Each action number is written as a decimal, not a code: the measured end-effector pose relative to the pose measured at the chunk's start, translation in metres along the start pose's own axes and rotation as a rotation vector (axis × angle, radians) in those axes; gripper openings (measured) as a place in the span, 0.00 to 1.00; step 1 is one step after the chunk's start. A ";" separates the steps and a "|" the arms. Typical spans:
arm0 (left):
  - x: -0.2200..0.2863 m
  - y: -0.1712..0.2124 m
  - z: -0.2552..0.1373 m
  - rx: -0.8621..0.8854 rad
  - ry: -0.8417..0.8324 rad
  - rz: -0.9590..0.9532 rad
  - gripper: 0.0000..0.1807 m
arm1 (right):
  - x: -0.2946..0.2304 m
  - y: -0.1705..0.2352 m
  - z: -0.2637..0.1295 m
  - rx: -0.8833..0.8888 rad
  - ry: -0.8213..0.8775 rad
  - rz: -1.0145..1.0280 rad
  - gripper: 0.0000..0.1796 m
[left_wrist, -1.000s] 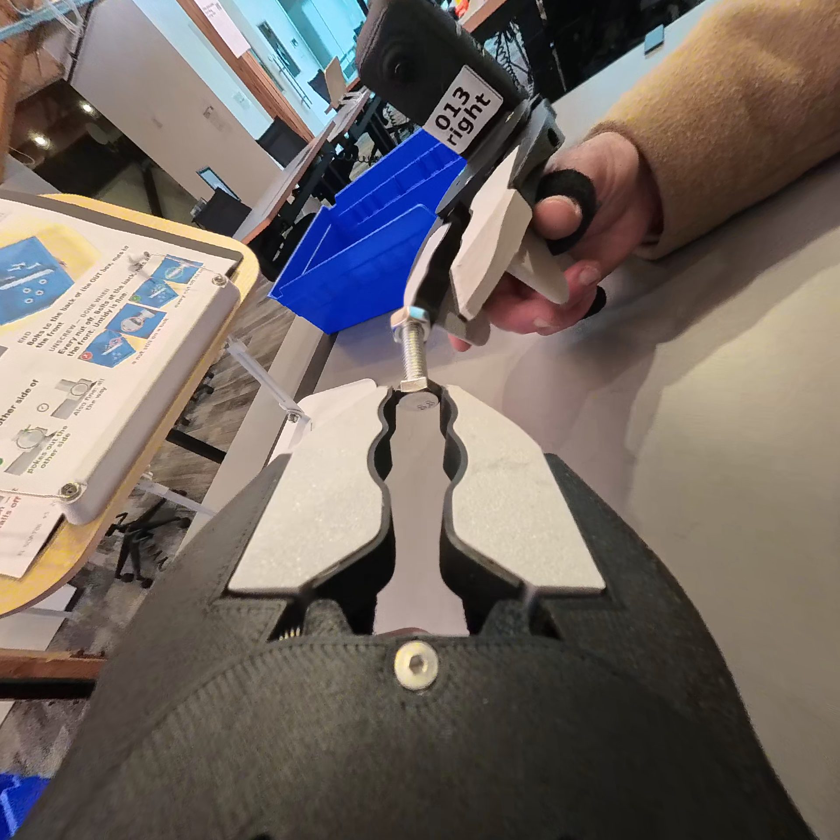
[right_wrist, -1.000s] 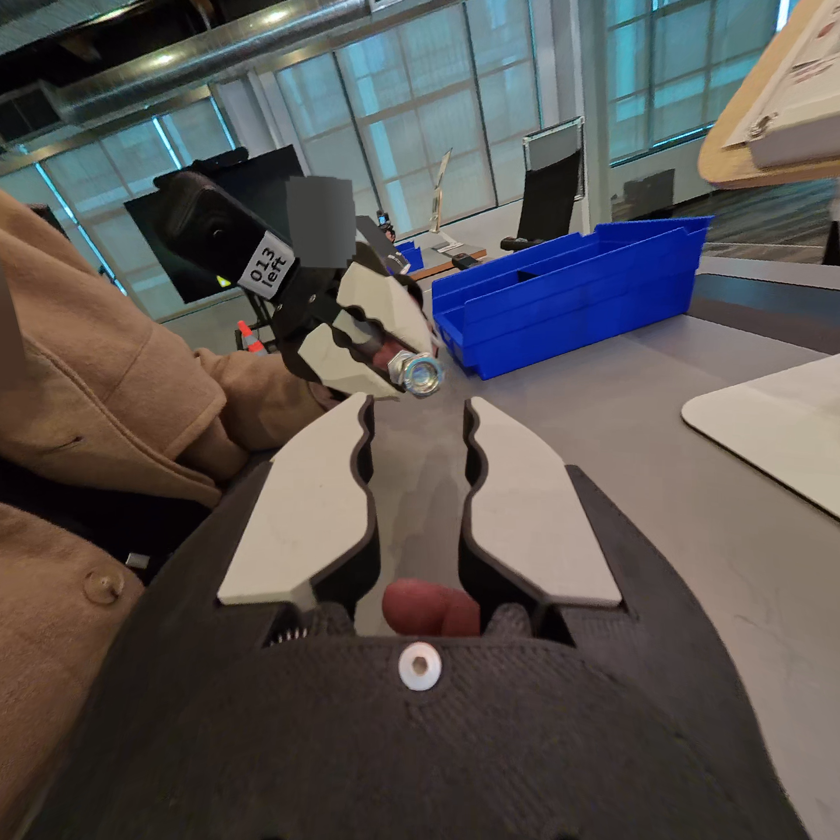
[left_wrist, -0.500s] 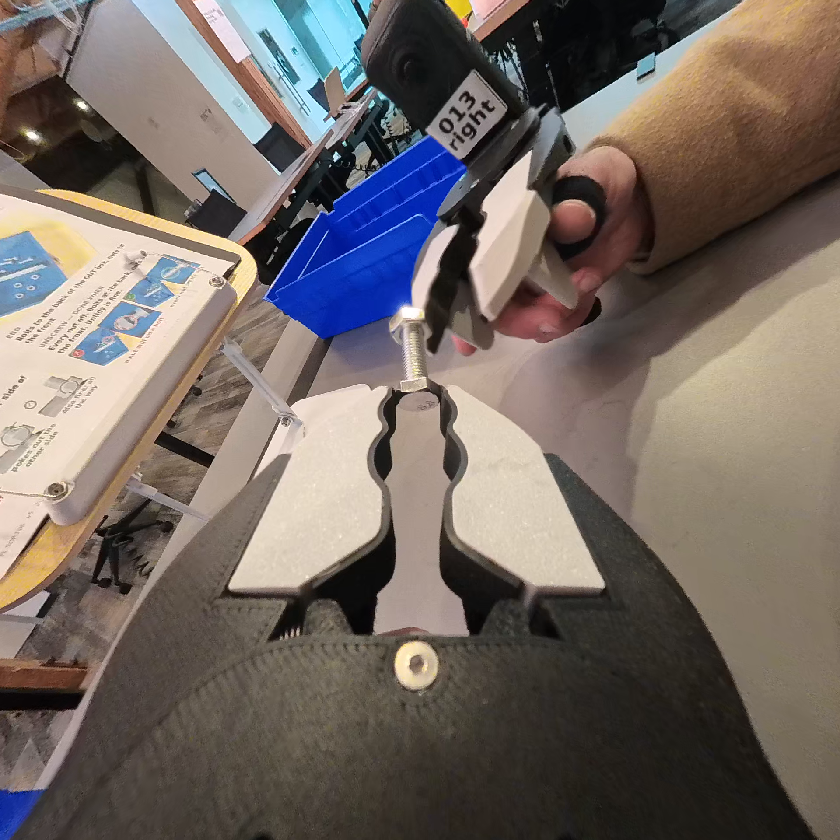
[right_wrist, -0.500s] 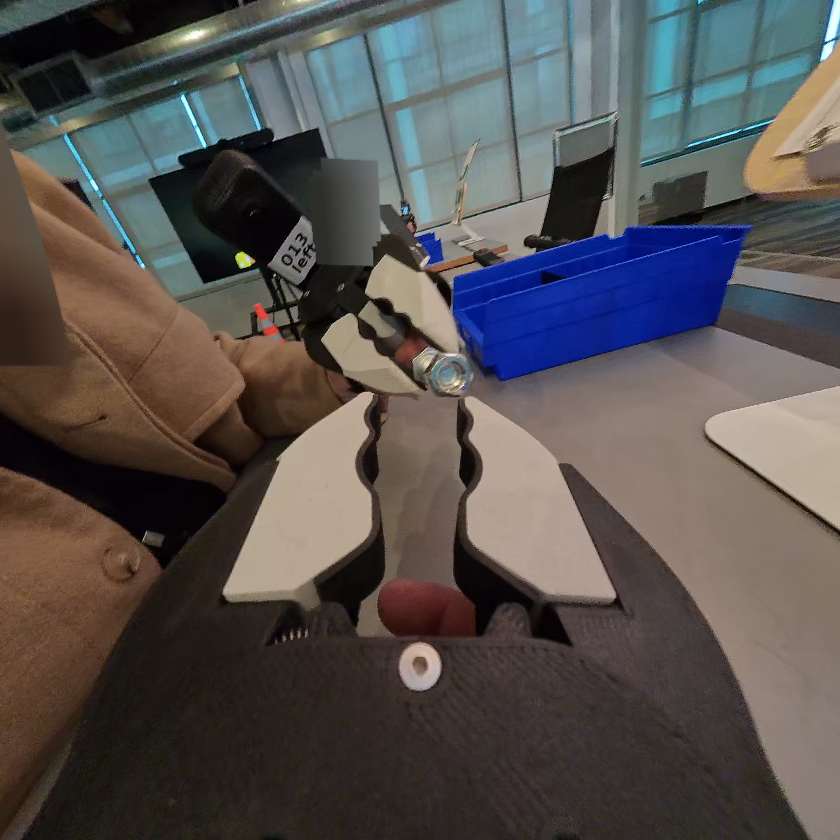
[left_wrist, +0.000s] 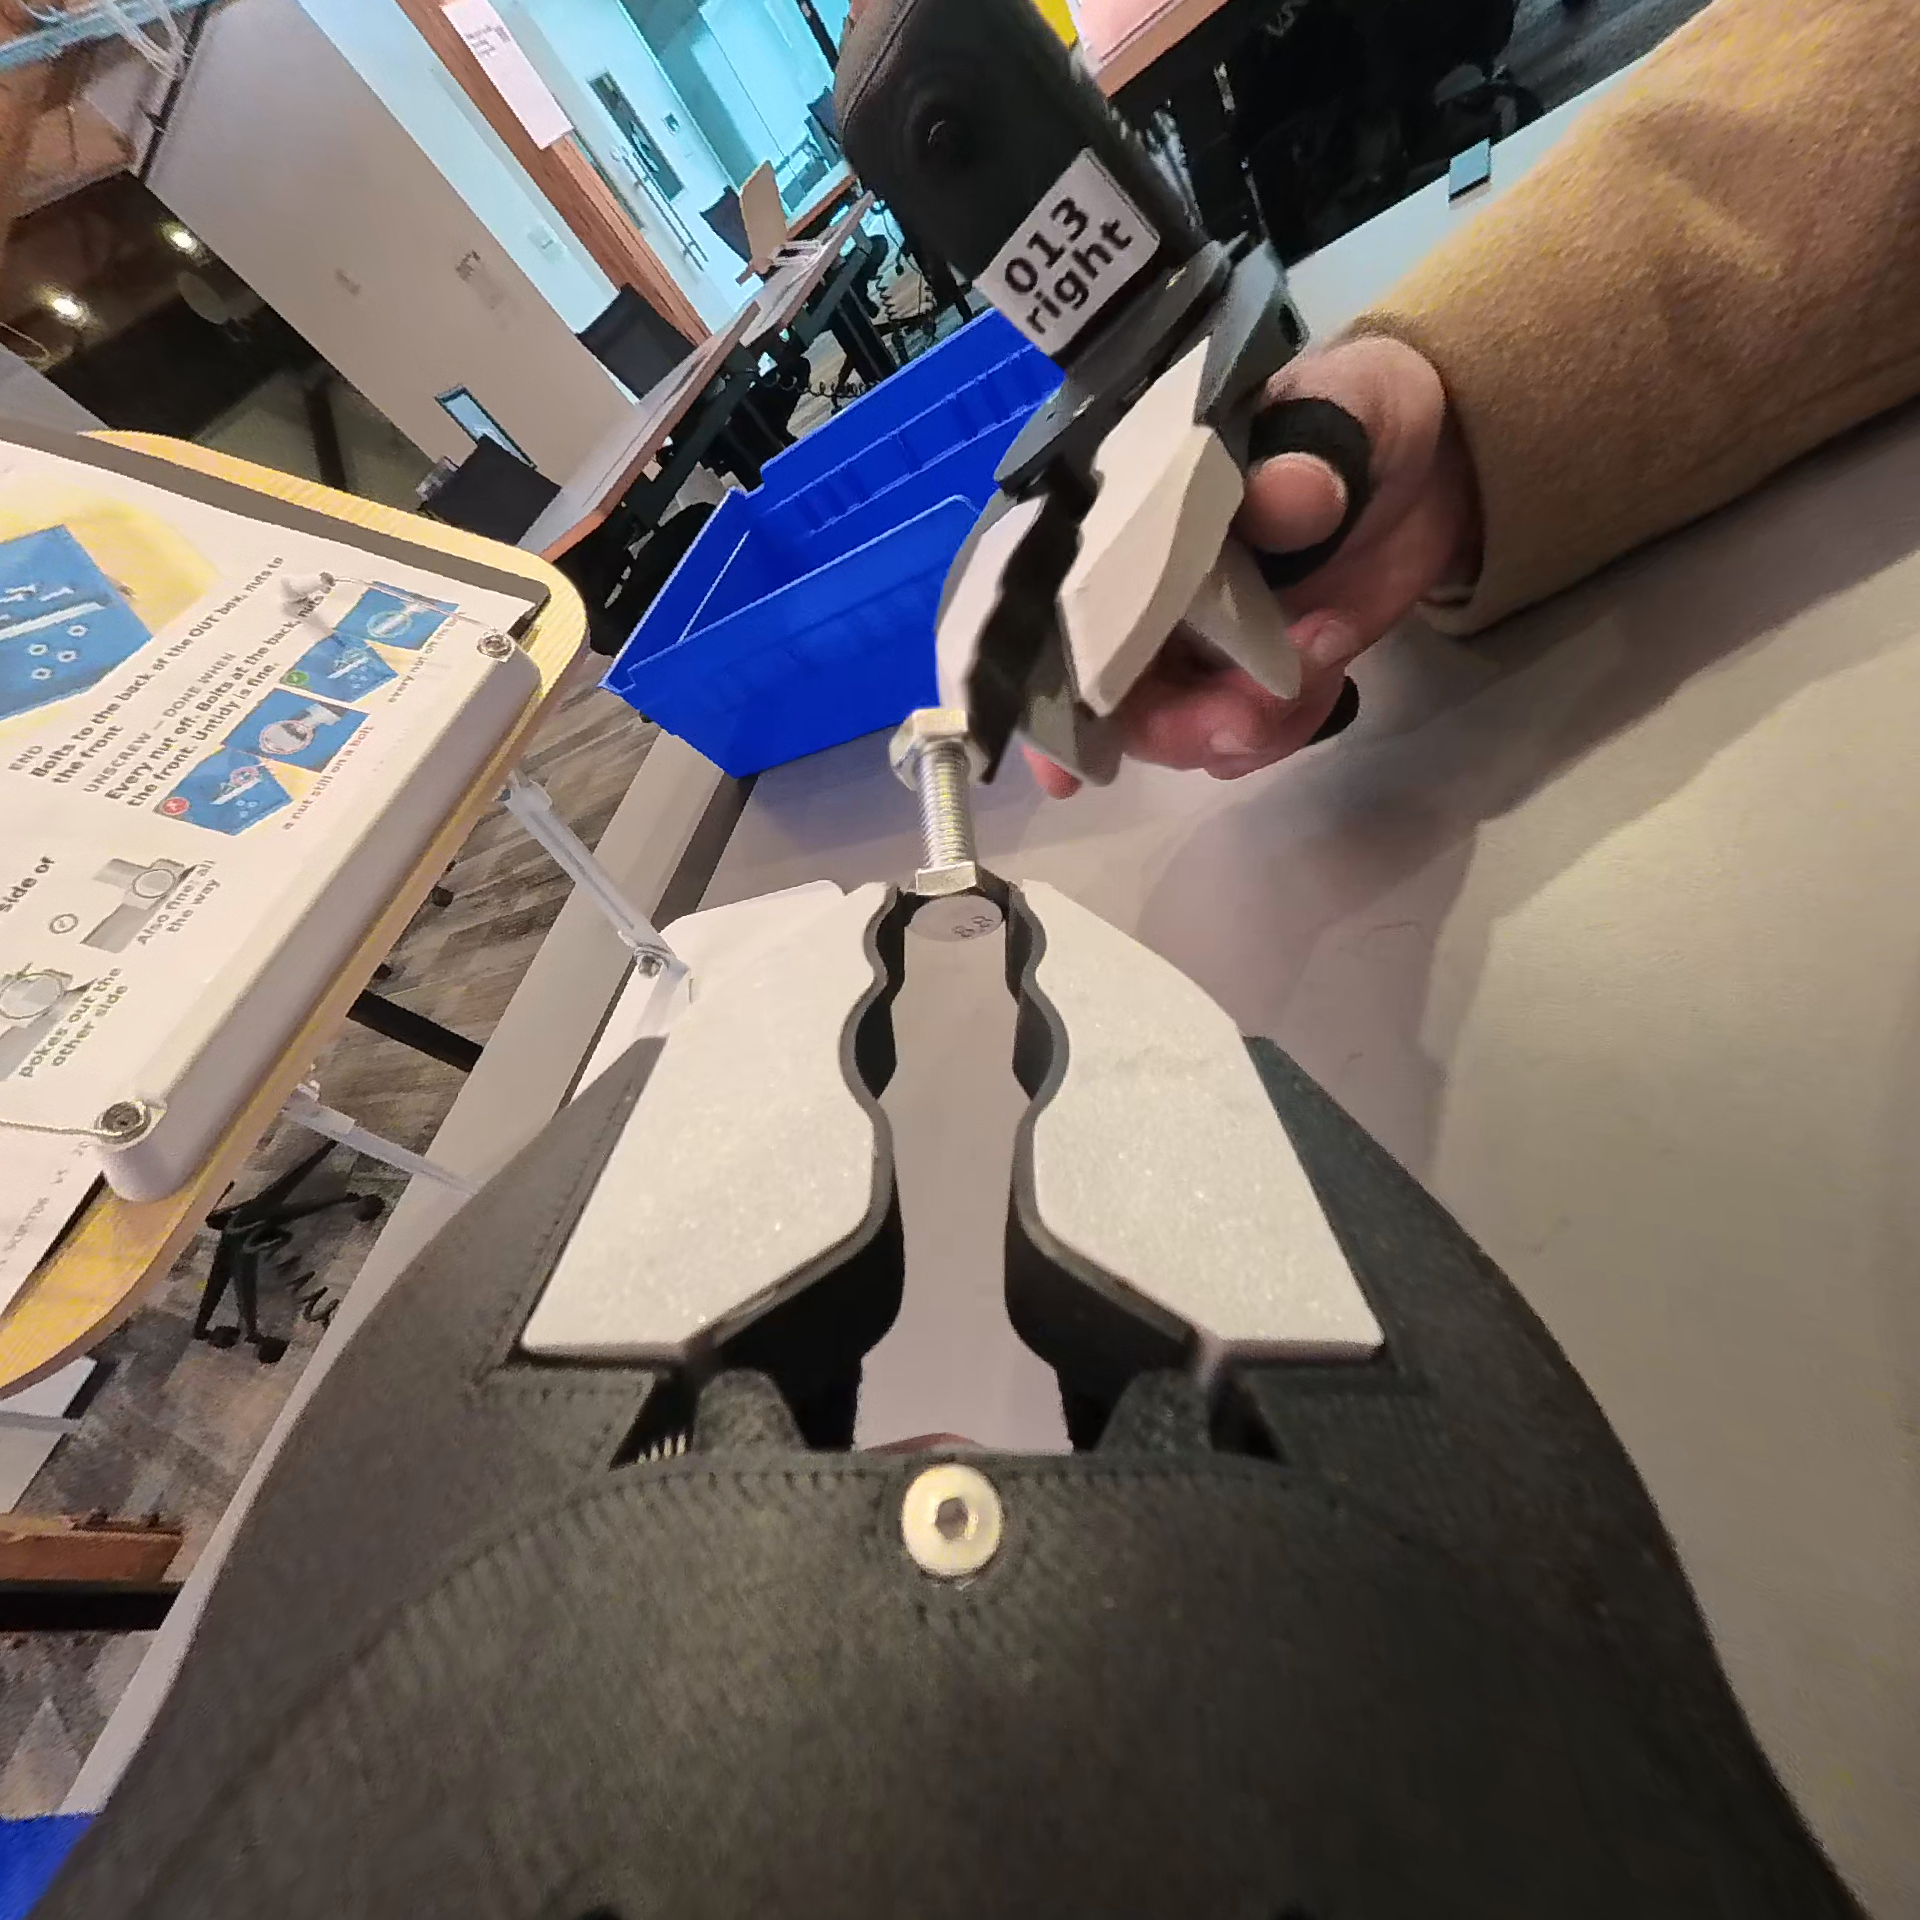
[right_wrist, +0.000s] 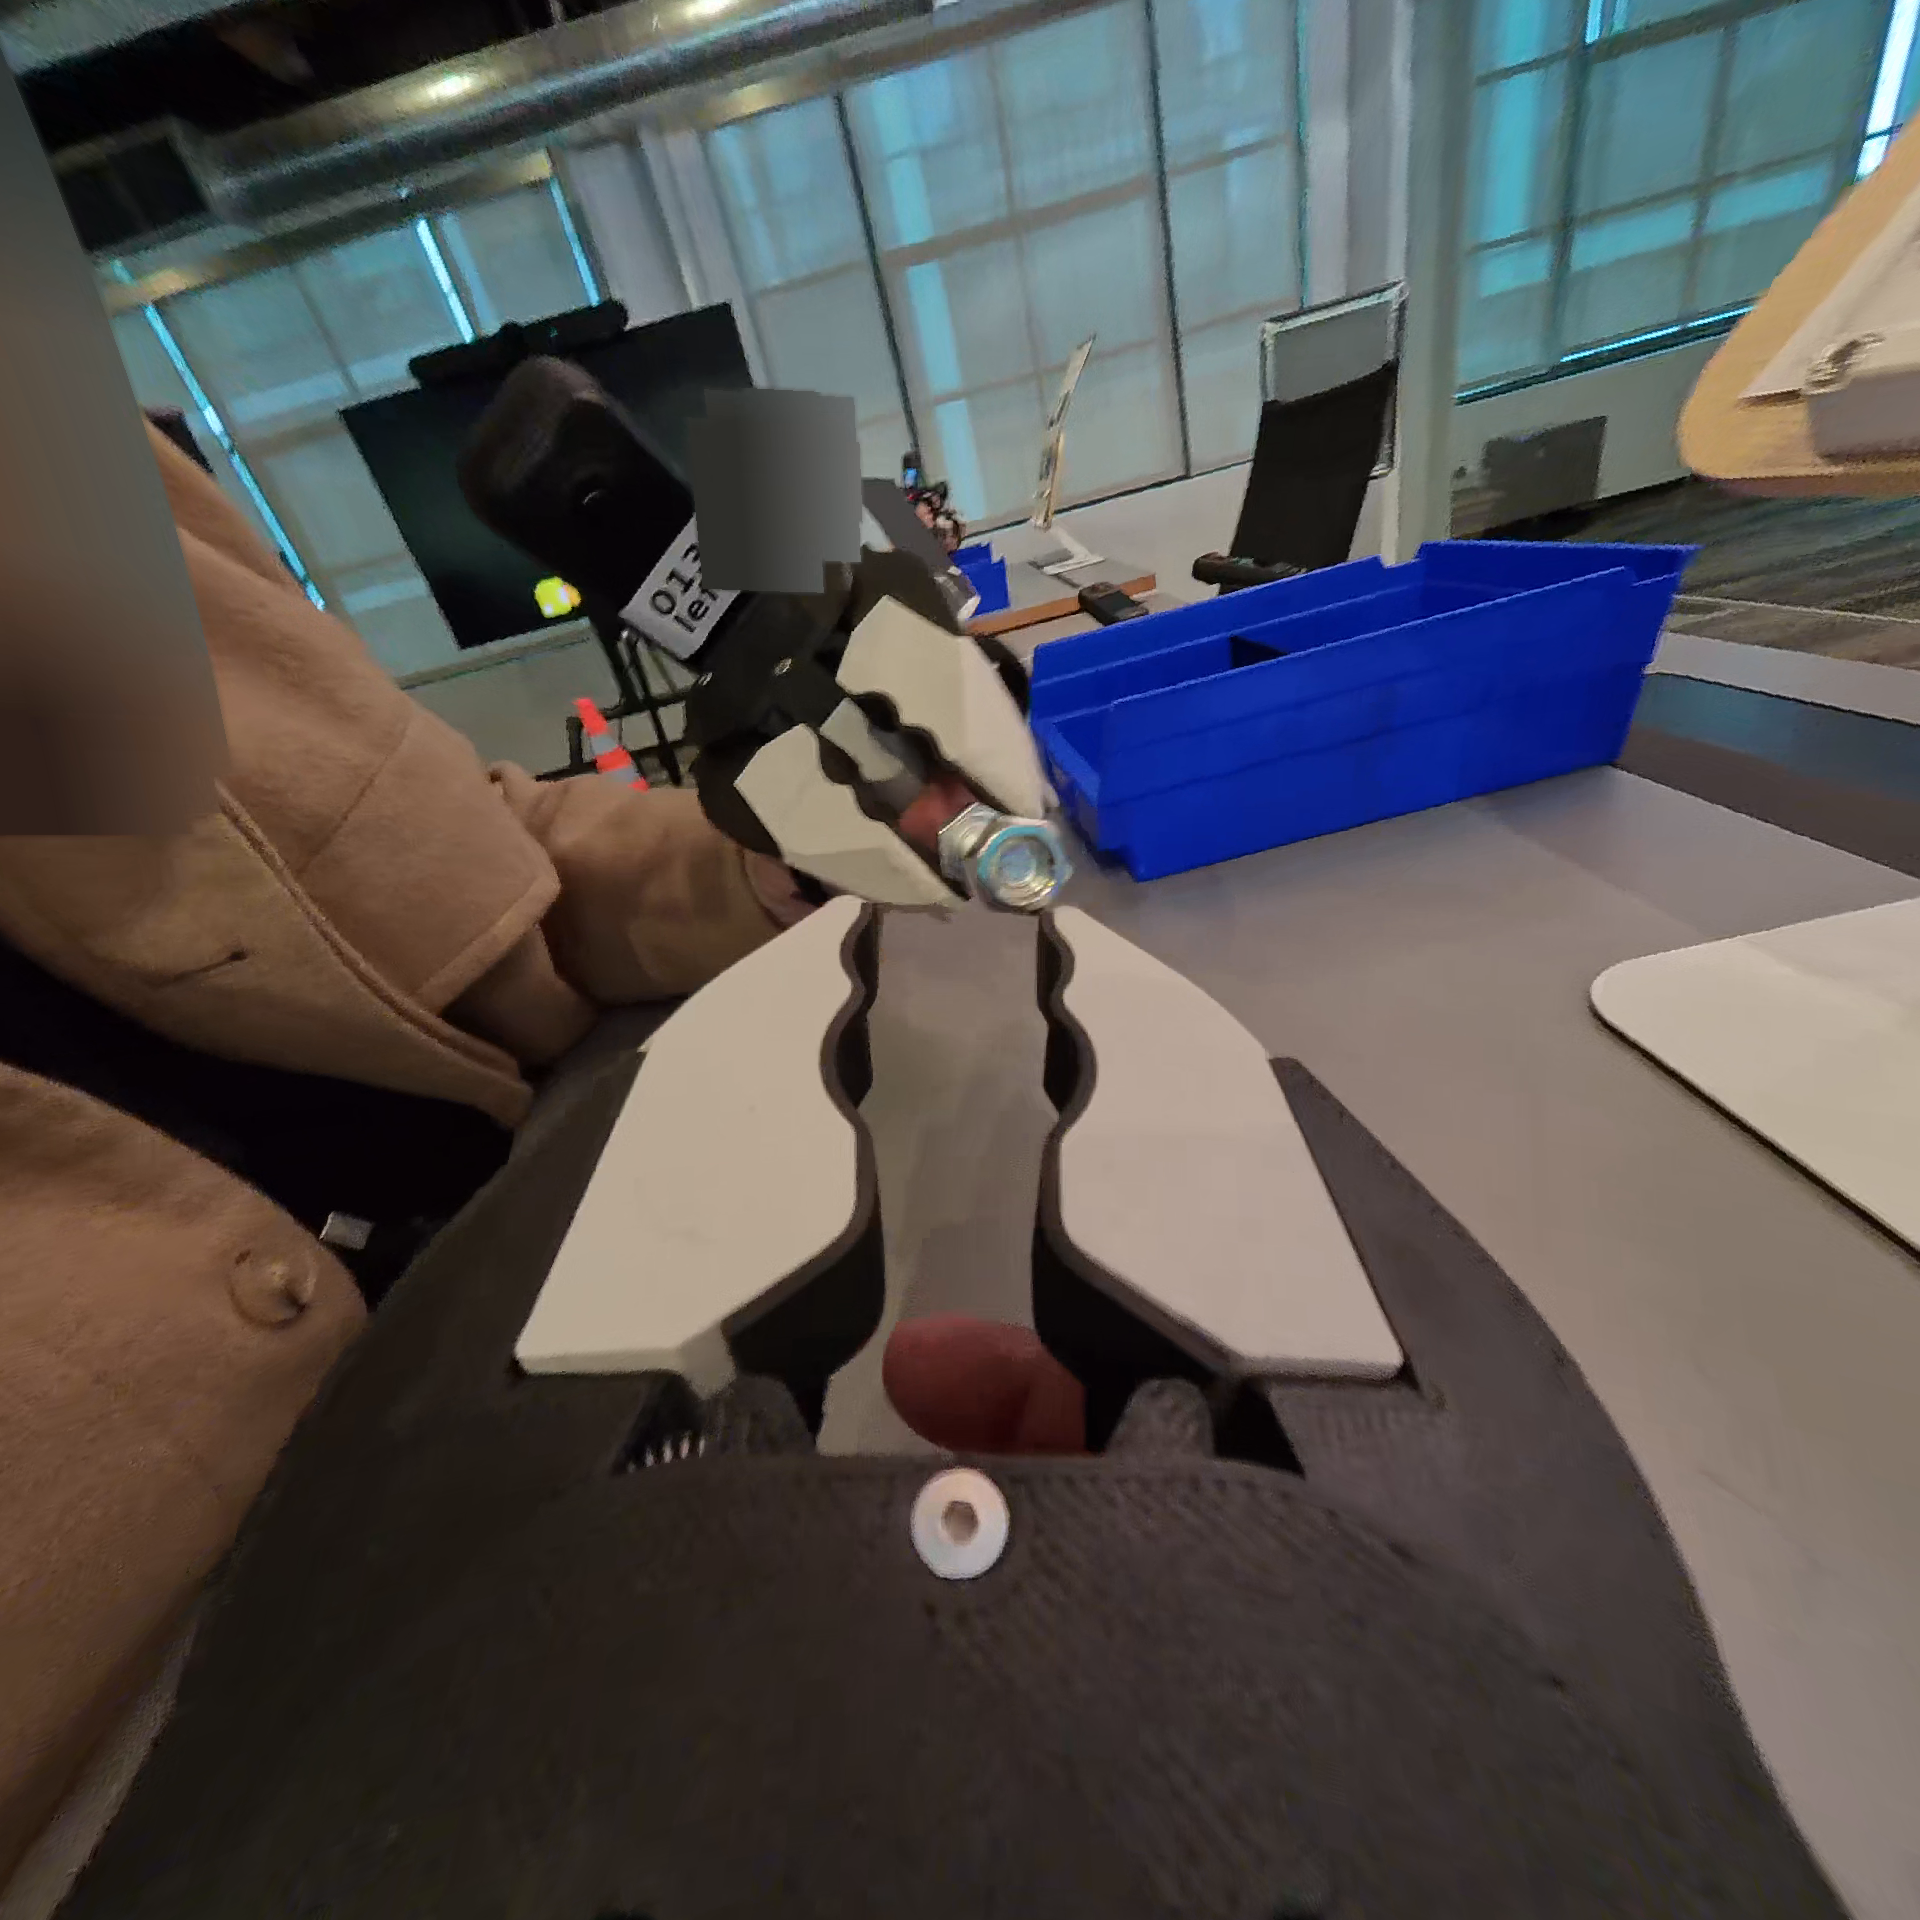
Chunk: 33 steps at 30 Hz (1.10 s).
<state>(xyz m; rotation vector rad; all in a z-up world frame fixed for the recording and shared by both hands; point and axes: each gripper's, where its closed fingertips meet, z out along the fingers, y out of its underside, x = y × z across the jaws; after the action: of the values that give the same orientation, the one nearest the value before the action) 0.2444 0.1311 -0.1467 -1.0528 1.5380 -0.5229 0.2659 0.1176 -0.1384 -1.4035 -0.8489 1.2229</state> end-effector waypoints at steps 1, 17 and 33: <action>0.001 0.000 0.001 0.000 0.006 -0.001 0.10 | 0.004 -0.002 -0.001 0.014 0.021 0.010 0.20; 0.003 -0.001 0.002 0.007 0.013 -0.008 0.10 | 0.005 -0.002 0.000 0.010 0.026 0.017 0.26; 0.004 -0.002 0.003 0.006 0.015 -0.013 0.10 | 0.001 0.000 0.002 0.002 0.016 0.000 0.26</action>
<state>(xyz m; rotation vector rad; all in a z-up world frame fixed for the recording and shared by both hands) 0.2478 0.1275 -0.1482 -1.0570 1.5431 -0.5451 0.2639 0.1191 -0.1386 -1.4096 -0.8367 1.2111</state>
